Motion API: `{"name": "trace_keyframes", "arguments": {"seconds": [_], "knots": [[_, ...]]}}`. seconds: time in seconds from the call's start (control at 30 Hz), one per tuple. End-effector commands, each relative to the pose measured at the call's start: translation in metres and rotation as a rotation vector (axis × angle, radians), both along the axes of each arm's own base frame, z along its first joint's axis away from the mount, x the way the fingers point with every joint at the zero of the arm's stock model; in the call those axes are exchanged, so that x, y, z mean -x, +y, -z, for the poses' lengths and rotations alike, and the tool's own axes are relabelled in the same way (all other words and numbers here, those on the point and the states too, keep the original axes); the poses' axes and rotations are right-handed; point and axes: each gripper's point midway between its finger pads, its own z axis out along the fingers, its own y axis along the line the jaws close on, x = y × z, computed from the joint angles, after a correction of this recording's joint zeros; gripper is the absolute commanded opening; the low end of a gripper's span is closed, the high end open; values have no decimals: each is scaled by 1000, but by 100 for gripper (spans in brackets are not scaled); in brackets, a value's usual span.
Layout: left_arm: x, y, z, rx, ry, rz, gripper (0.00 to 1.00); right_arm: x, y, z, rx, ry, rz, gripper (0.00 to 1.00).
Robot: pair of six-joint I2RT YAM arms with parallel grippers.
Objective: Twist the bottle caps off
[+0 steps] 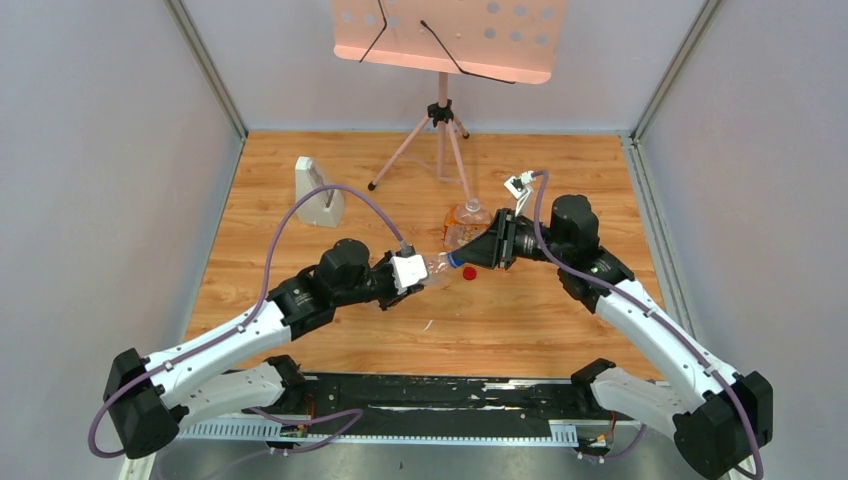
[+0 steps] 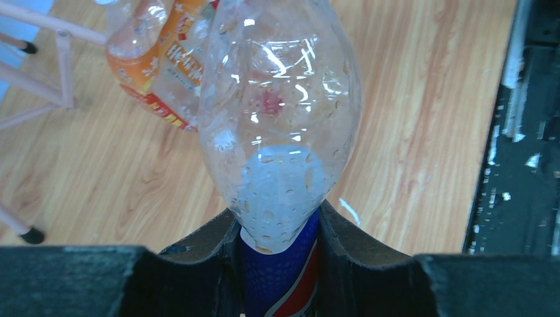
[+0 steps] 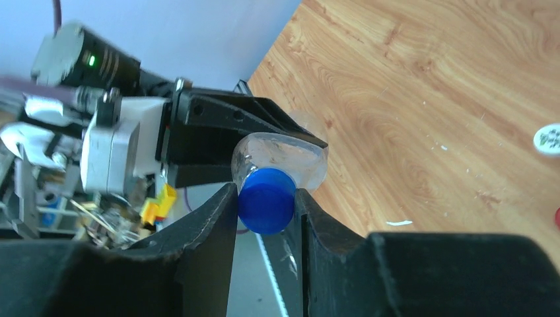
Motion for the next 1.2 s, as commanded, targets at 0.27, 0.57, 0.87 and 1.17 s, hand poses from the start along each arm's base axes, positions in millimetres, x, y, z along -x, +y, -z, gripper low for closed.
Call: {"name": "trace_keyframes", "arguments": {"seconds": [0.27,0.57,0.87,1.17], "knots": [[46,-17,-51,218,269,337,0,53,-6,-22,-37,-629,-360,0],[77,-19,-55,229,448,522,0,74,-14,-26,-50,-897,-461,0],[79,-22,-51,210,520,551,0,80,-17,-26,-57,-964,-475,0],[57,-19,-35,155,466,408,0,56,-17,-33,-22,-790,-283,54]]}}
